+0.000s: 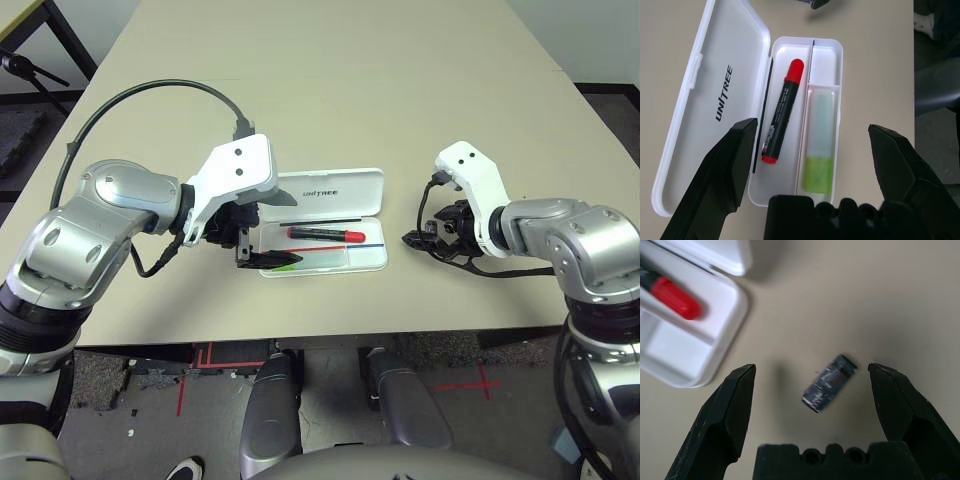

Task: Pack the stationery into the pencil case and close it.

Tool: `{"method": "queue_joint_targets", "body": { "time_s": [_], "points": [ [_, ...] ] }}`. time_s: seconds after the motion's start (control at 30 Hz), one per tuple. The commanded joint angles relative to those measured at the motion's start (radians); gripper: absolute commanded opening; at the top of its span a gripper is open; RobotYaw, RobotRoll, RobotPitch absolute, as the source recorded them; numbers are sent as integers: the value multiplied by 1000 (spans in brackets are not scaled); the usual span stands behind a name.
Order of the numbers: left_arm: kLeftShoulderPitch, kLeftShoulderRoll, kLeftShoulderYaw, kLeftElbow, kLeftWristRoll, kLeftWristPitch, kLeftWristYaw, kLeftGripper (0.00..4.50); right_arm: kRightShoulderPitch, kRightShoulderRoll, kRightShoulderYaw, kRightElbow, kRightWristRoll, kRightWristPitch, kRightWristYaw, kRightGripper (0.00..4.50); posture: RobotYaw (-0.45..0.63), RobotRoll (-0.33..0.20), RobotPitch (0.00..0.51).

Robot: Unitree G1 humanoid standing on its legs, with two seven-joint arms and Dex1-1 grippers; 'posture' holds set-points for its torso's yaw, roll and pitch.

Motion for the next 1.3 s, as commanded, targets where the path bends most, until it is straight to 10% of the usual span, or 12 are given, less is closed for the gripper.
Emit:
{"method": "queue_joint_targets", "body": {
  "time_s": [0.03, 0.67, 1.07, 1.3],
  "points": [
    [-8, -6, -23, 3, 13, -14, 3, 4486, 27, 17, -13, -36, 13, 25, -40, 4500, -113, 0, 216],
    [-2, -21, -29, 5, 24, -22, 15, 4486, 80, 9, -9, -3, 57, 8, -106, 4500, -105, 0, 212],
    [-1, -18, -29, -4, 17, -14, 12, 4500, 92, -20, 17, 68, 61, -105, -96, 367, -96, 0, 206],
    [1, -20, -34, -1, 24, -19, 14, 4500, 73, -124, 91, 101, 51, -225, -30, 249, -98, 0, 202]
  ]
}}
